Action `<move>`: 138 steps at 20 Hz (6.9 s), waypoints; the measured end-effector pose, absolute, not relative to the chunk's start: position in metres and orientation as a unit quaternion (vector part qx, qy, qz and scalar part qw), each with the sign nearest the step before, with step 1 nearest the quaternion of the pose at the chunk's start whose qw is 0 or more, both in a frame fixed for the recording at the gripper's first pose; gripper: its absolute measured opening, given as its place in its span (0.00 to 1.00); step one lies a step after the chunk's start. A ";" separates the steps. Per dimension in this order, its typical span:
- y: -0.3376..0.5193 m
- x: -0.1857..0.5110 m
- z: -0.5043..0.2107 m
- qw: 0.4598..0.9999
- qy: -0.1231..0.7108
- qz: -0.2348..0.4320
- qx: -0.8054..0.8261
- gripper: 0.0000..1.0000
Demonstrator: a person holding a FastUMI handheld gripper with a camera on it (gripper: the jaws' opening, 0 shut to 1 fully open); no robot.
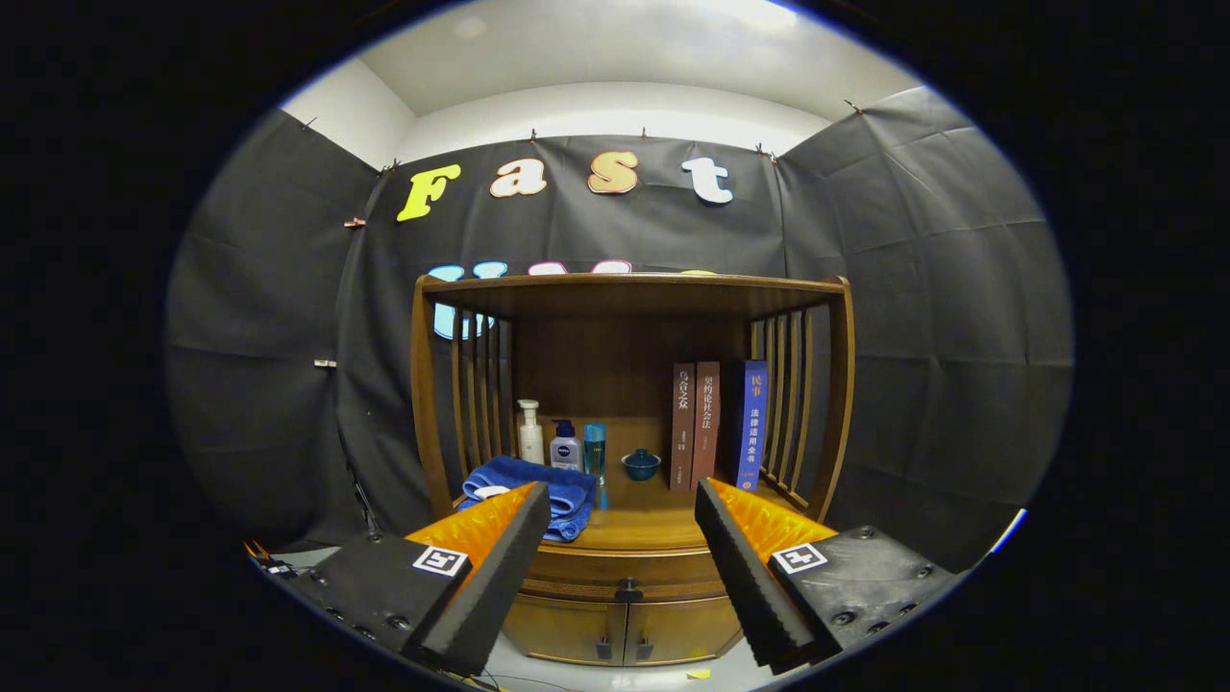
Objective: Pull open the drawer, take out the items inside it, and place them on the countertop above the cabinet.
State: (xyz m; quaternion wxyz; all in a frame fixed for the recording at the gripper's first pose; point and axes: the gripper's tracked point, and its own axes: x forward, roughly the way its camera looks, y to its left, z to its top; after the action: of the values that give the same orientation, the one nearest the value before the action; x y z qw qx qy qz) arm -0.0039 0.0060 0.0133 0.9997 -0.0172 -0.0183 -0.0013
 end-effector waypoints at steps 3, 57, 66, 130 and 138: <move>0.007 -0.001 0.001 1.000 -0.014 0.000 -0.016 0.99; -0.025 0.096 -0.290 0.974 0.221 -0.022 -0.043 0.36; -0.022 0.010 -0.290 0.969 0.240 -0.034 -0.039 0.36; -0.014 0.120 -0.324 0.786 0.618 -0.001 -0.034 0.89; -0.015 0.127 -0.321 0.799 0.601 0.003 -0.019 0.55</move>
State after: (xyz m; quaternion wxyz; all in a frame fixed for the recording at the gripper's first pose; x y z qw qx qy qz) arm 0.1265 -0.0151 -0.3207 0.7991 -0.0189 0.6008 0.0033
